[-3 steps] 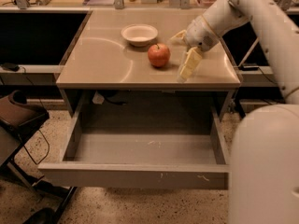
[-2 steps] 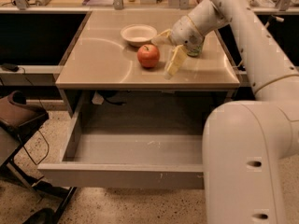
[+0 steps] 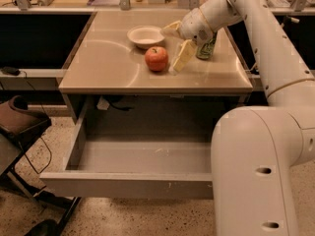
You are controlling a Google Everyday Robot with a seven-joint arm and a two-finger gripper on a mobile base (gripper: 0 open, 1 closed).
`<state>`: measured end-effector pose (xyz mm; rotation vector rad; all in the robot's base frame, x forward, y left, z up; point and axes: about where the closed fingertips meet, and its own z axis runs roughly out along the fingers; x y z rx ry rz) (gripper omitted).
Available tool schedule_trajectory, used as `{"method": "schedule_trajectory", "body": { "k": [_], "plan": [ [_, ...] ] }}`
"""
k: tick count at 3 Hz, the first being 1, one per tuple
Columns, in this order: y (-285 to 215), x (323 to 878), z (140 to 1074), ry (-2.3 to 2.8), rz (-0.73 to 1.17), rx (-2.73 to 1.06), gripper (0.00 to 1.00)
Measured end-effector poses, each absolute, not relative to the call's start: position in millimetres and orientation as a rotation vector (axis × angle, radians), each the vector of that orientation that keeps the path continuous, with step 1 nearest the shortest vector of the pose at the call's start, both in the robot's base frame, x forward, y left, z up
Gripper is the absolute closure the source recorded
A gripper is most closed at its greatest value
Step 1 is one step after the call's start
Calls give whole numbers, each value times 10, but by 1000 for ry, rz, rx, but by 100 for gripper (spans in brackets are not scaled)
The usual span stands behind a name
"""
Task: Place apple into top drawer
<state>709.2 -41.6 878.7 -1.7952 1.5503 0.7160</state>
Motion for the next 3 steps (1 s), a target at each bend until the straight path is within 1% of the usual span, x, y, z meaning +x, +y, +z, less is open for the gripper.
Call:
{"method": "schedule_trajectory", "body": {
  "k": [1, 2, 3],
  "plan": [
    [-427, 7204, 8731, 1552, 733, -1743, 0],
    [-344, 7357, 8554, 1538, 799, -1678, 0],
    [-319, 7395, 8534, 1538, 795, -1671, 0]
  ]
}}
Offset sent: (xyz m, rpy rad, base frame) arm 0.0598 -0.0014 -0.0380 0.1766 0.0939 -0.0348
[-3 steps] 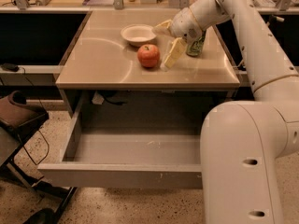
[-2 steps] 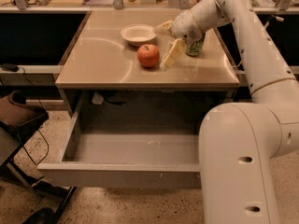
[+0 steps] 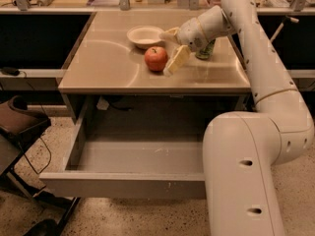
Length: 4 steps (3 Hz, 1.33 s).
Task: Place apple into top drawer
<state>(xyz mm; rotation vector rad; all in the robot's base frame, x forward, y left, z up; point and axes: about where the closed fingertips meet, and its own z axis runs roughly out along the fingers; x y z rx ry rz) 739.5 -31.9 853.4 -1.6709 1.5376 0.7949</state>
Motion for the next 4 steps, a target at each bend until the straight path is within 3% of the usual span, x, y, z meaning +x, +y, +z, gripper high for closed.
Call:
{"method": "schedule_trajectory", "body": {
  "k": [2, 4],
  "plan": [
    [-150, 7427, 8285, 1546, 851, -1679, 0],
    [-149, 7427, 8285, 1546, 851, -1679, 42]
  ]
}}
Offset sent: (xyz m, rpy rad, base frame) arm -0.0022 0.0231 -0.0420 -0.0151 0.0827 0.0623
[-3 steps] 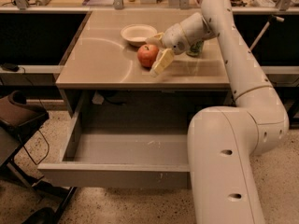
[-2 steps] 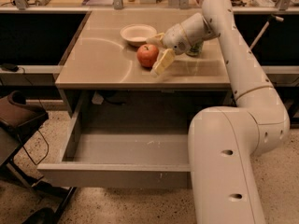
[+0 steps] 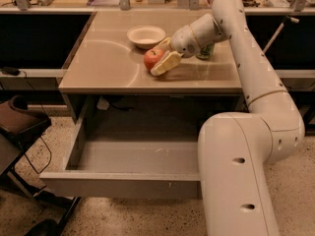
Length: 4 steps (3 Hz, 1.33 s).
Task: Place apple into top drawer
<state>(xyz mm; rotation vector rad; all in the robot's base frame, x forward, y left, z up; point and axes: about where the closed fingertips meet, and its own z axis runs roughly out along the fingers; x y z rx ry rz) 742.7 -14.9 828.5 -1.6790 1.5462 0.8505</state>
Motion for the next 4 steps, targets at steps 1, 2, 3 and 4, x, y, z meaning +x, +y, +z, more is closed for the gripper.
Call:
{"method": "schedule_trajectory", "body": {
  "k": [1, 2, 3, 4],
  "plan": [
    [-149, 7427, 8285, 1546, 851, -1679, 65],
    [-359, 7328, 8378, 1569, 809, -1679, 89],
    [-1011, 7049, 8856, 1592, 633, -1607, 100],
    [-1463, 6539, 9491, 1586, 455, -1525, 100]
  ]
}}
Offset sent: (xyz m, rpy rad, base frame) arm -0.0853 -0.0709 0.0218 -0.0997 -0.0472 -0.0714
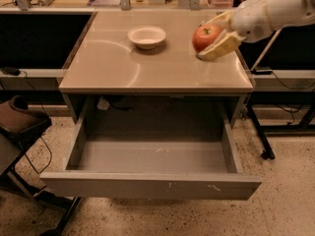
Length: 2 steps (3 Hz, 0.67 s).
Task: Place apple into top drawer
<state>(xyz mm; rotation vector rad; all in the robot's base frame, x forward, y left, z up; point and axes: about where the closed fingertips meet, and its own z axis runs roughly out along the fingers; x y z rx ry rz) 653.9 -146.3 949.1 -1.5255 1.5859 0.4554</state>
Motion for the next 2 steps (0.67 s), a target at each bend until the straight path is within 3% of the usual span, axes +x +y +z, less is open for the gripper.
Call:
{"method": "schedule_trajectory", "body": {
  "k": [1, 2],
  "plan": [
    [-1779, 5760, 9586, 1670, 418, -1530, 100],
    [-1903, 5559, 9297, 1736, 452, -1526, 100]
  ]
}}
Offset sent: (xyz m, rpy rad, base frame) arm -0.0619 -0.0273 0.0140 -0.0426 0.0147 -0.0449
